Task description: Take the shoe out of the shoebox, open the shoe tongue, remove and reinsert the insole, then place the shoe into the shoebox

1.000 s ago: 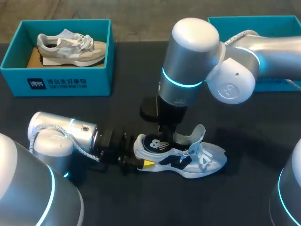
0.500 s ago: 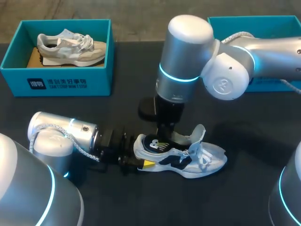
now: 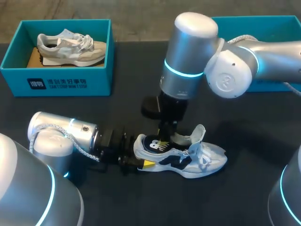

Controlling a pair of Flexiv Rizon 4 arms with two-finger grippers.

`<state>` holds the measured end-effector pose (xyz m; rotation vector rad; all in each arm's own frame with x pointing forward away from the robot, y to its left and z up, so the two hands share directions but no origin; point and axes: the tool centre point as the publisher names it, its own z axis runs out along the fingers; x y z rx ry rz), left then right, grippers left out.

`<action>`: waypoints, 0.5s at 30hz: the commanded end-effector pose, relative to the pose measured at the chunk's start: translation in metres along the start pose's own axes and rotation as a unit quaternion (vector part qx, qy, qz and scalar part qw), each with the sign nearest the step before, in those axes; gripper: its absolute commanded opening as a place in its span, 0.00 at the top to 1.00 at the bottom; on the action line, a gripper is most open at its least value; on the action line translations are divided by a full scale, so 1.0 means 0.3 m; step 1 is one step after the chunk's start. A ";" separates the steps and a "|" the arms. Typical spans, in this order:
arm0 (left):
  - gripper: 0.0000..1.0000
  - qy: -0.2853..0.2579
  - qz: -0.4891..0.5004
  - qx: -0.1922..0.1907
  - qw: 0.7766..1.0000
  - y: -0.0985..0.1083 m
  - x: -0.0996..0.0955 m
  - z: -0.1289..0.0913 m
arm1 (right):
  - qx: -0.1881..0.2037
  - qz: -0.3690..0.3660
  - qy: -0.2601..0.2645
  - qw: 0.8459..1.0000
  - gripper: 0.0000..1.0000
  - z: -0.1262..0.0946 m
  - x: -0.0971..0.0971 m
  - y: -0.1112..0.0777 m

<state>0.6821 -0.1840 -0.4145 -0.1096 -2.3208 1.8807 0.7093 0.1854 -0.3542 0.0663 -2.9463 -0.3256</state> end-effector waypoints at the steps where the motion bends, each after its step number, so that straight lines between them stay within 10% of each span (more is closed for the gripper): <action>1: 1.00 -0.001 0.000 -0.001 1.000 0.016 -0.004 0.002 | 0.008 -0.003 0.037 0.999 0.66 0.003 -0.045 0.012; 15: 1.00 -0.001 0.000 -0.001 1.000 0.016 -0.004 0.002 | 0.020 0.005 0.090 0.996 0.67 -0.005 -0.049 0.033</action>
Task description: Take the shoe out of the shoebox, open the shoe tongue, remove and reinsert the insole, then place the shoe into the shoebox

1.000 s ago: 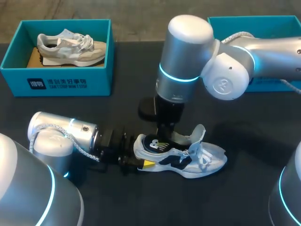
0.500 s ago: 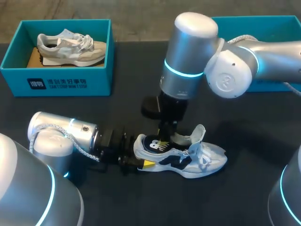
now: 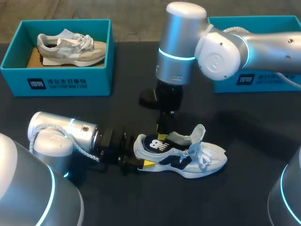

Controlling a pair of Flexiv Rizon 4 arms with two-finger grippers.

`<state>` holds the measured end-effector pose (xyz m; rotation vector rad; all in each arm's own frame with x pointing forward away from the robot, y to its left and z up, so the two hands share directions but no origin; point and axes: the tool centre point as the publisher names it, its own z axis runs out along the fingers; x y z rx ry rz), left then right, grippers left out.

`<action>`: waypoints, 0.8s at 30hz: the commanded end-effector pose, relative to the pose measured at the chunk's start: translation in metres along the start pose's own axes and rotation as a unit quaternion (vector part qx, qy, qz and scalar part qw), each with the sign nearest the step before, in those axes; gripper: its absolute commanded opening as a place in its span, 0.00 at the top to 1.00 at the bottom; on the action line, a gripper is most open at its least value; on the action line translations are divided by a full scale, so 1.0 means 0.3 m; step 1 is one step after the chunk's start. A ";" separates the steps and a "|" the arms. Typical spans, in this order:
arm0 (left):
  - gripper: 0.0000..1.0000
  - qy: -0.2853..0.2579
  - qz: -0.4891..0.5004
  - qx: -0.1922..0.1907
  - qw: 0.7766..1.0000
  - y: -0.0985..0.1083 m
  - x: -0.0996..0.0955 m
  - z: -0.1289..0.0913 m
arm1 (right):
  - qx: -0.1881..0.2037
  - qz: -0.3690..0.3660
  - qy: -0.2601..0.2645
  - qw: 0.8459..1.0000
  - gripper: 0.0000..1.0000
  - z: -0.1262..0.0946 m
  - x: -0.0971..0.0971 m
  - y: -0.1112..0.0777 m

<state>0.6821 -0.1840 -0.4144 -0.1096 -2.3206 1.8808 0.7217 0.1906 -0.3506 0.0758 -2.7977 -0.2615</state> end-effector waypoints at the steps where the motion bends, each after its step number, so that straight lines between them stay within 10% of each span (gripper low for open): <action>1: 1.00 -0.001 0.000 -0.001 1.000 0.016 -0.004 0.002 | 0.007 0.000 0.018 1.000 0.67 0.011 -0.009 0.015; 24: 1.00 -0.001 0.000 -0.001 1.000 0.016 -0.004 0.002 | 0.018 -0.009 0.040 0.999 0.76 -0.003 0.042 0.022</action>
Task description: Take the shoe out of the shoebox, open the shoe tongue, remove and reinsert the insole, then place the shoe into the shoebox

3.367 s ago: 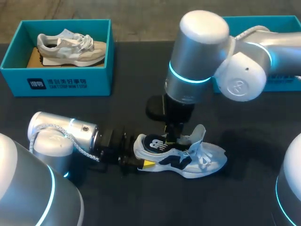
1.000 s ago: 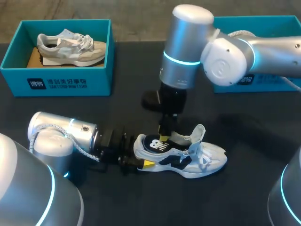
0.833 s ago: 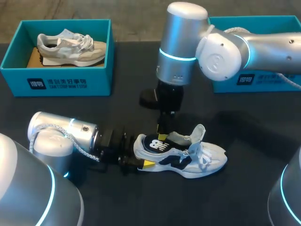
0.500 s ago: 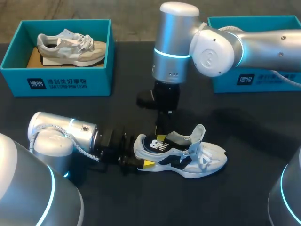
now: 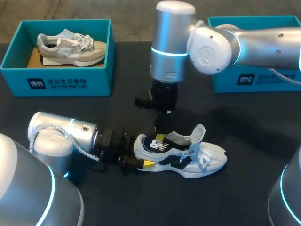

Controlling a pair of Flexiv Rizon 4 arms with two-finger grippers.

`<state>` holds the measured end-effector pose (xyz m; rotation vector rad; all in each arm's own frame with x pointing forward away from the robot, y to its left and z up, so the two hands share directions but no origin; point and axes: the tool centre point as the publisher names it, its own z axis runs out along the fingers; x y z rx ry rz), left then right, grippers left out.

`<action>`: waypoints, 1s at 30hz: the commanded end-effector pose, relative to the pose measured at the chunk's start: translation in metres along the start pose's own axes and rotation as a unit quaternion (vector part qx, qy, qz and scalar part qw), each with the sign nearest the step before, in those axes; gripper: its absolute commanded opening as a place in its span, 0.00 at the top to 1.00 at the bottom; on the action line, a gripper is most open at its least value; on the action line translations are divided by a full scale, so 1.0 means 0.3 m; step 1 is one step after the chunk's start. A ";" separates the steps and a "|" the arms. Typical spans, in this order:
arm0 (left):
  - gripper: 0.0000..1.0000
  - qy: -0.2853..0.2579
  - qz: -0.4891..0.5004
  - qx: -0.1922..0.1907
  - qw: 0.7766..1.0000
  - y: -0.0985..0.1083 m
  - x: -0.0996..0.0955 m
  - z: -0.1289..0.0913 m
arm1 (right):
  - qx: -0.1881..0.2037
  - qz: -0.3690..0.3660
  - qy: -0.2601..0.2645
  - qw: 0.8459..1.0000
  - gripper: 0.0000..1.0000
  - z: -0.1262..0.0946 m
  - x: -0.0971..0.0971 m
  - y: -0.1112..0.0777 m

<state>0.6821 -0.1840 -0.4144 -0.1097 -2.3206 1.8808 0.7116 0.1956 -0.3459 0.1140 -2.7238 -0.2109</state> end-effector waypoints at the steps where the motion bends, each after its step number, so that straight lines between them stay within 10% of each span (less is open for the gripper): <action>1: 1.00 -0.001 0.000 -0.001 1.000 0.016 -0.004 0.002 | 0.002 -0.002 0.000 1.000 0.76 -0.001 0.008 0.003; 30: 1.00 -0.001 0.000 -0.001 1.000 0.016 -0.004 0.002 | 0.001 -0.011 0.001 1.000 0.78 -0.001 0.051 0.035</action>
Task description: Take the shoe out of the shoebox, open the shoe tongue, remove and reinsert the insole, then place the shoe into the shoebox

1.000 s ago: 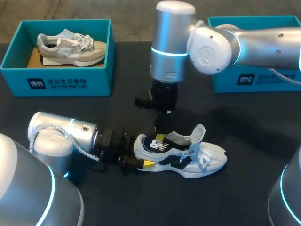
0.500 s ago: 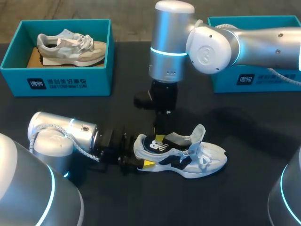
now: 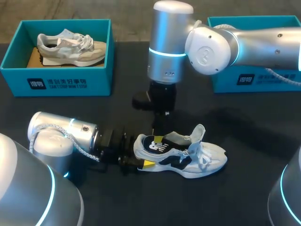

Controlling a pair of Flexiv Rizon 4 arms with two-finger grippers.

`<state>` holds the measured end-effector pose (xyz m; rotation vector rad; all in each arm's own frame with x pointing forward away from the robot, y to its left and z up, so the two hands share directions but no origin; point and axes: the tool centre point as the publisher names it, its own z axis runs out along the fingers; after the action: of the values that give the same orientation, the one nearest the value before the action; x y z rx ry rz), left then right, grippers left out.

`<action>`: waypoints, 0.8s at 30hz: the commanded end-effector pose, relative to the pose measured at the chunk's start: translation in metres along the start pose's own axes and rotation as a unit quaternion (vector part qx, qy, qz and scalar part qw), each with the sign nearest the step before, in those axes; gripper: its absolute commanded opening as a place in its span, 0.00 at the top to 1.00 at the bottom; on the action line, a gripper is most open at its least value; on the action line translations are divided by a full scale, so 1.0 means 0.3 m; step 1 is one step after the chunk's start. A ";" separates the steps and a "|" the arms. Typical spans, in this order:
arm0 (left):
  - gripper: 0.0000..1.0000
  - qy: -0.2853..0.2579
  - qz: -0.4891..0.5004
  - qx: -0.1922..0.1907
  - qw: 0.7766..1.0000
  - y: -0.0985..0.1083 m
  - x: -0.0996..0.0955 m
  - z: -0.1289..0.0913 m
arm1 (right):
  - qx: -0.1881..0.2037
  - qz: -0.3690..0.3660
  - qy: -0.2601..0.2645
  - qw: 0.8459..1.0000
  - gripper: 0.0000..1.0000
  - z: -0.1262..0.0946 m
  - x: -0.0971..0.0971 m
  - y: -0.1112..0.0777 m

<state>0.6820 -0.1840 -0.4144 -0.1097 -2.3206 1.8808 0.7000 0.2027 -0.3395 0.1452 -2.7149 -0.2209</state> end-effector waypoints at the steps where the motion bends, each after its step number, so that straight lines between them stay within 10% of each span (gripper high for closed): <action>1: 1.00 -0.001 0.000 -0.001 1.000 0.016 -0.004 0.002 | 0.003 0.001 -0.003 1.000 0.78 0.000 0.012 0.006; 24: 1.00 -0.001 0.000 -0.001 1.000 0.016 -0.004 0.002 | -0.002 0.009 -0.011 1.000 0.85 -0.010 0.037 -0.005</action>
<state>0.6821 -0.1840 -0.4144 -0.1096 -2.3206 1.8808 0.6931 0.2015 -0.3344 0.1180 -2.7311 -0.2182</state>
